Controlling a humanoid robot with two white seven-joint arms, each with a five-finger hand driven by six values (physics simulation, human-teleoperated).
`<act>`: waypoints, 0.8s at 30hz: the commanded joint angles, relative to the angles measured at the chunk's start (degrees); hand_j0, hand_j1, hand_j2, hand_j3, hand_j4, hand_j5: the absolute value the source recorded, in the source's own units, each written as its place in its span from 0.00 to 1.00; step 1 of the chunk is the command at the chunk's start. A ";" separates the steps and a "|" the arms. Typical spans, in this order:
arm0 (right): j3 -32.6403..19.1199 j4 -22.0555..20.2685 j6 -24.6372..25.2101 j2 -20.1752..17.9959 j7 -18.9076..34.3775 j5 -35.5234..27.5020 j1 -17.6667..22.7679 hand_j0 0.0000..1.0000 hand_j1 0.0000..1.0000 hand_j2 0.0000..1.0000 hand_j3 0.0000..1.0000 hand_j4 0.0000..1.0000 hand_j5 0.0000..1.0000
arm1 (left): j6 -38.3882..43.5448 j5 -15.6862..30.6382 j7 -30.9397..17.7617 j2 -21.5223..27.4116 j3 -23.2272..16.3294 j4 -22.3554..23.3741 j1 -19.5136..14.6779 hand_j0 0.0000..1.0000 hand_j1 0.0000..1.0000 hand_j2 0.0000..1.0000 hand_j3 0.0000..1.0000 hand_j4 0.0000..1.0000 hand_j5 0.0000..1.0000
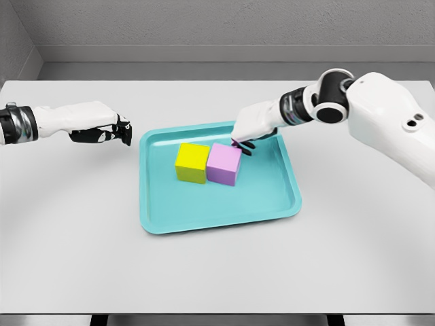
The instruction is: Push two cubes
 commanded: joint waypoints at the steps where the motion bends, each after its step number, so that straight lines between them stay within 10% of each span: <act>1: -0.04 -0.20 0.12 0.41 -0.01 -0.20 0.00 0.31 0.31 0.31 0.31 0.31 0.31 | 0.14 0.36 0.02 0.04 0.05 -0.01 0.00 0.40 0.40 0.40 0.40 0.40 0.40; 5: -0.91 -0.02 0.12 0.50 -0.01 -0.20 0.00 0.31 0.31 0.31 0.31 0.31 0.31 | 0.14 0.36 0.02 0.04 0.05 -0.01 0.00 0.40 0.40 0.40 0.40 0.40 0.40; 10: -14.36 4.02 0.12 -1.52 -0.01 -0.37 0.09 0.31 0.31 0.31 0.31 0.31 0.31 | 0.14 0.36 0.02 0.57 0.22 0.17 -0.35 0.41 0.41 0.41 0.41 0.41 0.41; 11: -17.61 4.81 0.12 -1.87 -0.01 -0.29 0.17 0.38 0.38 0.38 0.38 0.38 0.38 | 0.14 0.80 0.02 3.29 0.22 0.26 -0.35 0.42 0.42 0.42 0.42 0.42 0.42; 12: -21.39 4.73 0.12 -4.94 -0.01 -0.29 0.44 0.67 0.67 0.67 0.67 0.67 0.67 | 0.14 2.99 0.02 4.08 1.62 1.05 -0.18 0.52 0.52 0.52 0.52 0.52 0.52; 13: -24.29 4.55 0.12 -7.67 -0.01 -0.37 0.88 1.00 1.00 1.00 1.00 1.00 1.00 | 0.14 5.45 0.02 5.14 2.51 3.15 -0.09 1.00 1.00 1.00 1.00 1.00 1.00; 24: -20.16 4.64 0.12 -16.81 -0.01 -5.12 6.15 1.00 1.00 1.00 1.00 1.00 1.00 | 0.14 6.87 0.02 4.52 2.42 4.48 1.23 1.00 1.00 1.00 1.00 1.00 1.00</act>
